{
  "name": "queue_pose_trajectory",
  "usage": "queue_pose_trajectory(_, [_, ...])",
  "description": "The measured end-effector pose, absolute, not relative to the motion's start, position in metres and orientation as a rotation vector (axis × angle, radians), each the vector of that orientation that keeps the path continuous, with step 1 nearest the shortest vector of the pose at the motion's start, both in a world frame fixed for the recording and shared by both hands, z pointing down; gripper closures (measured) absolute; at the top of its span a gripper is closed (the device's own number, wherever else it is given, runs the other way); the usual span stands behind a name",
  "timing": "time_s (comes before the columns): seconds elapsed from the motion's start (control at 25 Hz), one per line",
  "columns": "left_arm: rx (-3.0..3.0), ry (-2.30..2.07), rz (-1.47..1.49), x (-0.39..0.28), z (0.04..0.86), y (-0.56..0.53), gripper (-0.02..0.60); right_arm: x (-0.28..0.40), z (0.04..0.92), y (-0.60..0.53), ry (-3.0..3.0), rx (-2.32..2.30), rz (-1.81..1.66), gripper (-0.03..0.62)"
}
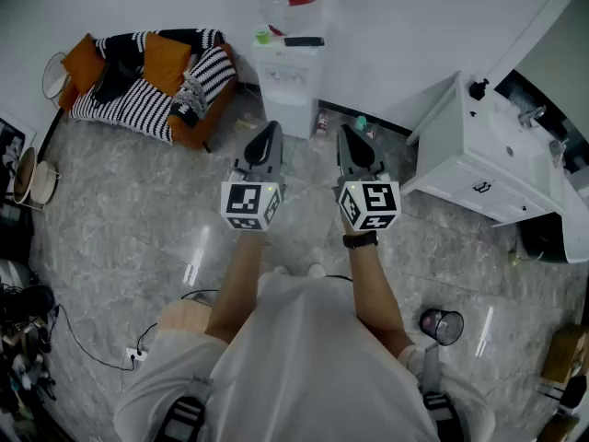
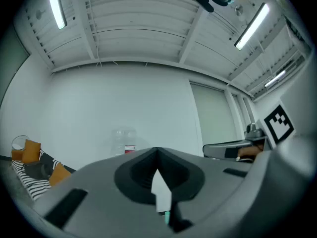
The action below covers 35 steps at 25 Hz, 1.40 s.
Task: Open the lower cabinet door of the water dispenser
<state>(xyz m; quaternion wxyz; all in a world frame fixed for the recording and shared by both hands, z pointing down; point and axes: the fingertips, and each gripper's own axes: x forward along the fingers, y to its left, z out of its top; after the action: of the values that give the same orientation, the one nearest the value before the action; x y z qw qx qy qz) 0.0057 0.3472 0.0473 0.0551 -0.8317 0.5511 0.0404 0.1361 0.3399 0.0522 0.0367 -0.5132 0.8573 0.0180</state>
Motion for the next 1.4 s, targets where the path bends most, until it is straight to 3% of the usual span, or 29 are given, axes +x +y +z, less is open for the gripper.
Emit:
queue_pose_trajectory(0.6, [-2.425, 1.757, 0.101, 0.041, 0.052, 0.359, 0.577, 0.175, 0.067, 0.327, 2.59, -1.46, -0.091, 0.585])
queue_pose_trajectory(1.4, [-2.478, 1.776, 0.028, 0.013, 0.094, 0.264, 0.577, 0.138, 0.111, 0.236, 2.67, -1.501, -0.174, 0.585])
